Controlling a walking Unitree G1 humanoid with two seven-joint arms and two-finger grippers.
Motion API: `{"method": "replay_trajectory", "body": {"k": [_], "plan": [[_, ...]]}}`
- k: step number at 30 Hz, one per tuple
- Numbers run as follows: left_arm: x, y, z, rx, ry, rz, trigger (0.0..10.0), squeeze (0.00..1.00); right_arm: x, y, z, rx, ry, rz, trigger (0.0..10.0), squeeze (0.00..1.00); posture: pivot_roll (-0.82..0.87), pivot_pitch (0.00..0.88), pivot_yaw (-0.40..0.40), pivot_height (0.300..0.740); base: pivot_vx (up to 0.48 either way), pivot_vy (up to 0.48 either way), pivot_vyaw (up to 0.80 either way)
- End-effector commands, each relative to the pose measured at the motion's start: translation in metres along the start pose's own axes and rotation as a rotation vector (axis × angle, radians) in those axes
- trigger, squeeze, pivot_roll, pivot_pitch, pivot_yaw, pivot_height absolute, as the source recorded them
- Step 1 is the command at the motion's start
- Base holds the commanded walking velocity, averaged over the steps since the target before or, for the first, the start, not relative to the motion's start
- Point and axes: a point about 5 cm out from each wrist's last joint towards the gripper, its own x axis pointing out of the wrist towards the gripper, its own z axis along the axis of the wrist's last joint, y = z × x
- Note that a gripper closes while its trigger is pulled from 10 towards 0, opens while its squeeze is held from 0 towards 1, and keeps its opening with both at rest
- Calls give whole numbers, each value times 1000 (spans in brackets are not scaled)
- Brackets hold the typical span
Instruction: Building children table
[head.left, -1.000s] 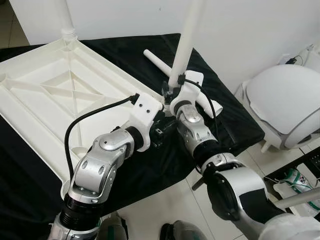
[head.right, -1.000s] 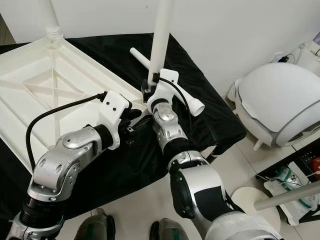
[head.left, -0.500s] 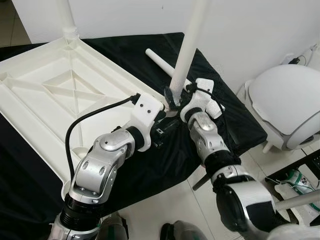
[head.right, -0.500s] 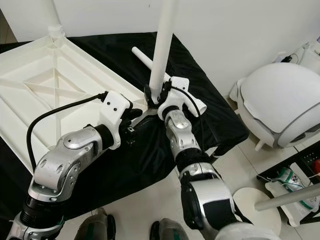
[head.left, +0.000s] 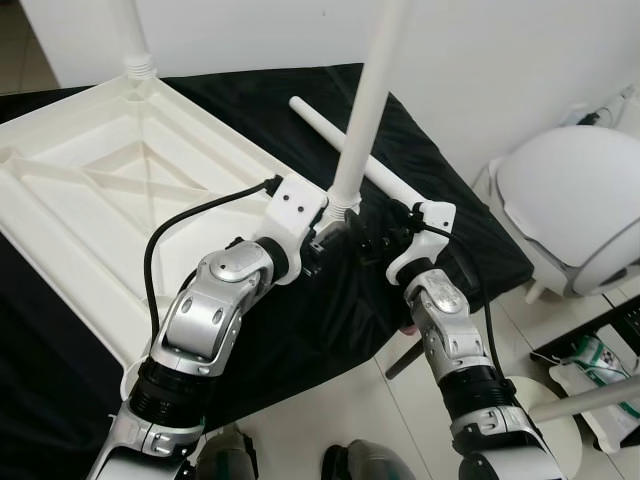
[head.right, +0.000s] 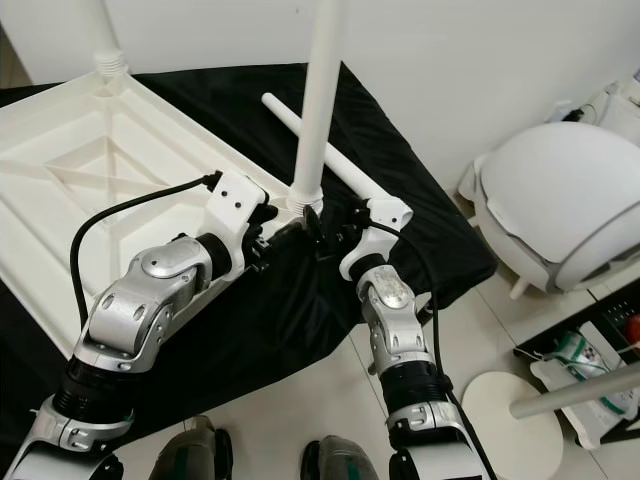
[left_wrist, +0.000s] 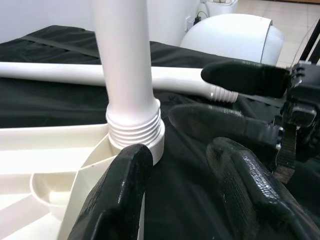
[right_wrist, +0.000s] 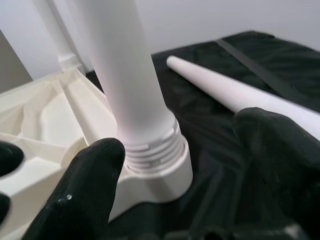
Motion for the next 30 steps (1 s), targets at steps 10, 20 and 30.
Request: {"method": "replay_trajectory", "body": {"k": [10,20,30], "plan": [[34,27,-28,11,198,183,10000,0,-43,-17,-6,-6,36,-66,10000,0,-70,48,-6,740,0,0,0],[48,36,-46,19,275,271,10000,0,-60,-22,-1,-8,52,-113,10000,0,-107,55,16,740,0,0,0],[48,16,-55,130,298,61,10000,0,-67,-29,3,-32,68,-132,10000,0,-118,68,24,740,0,0,0]]}}
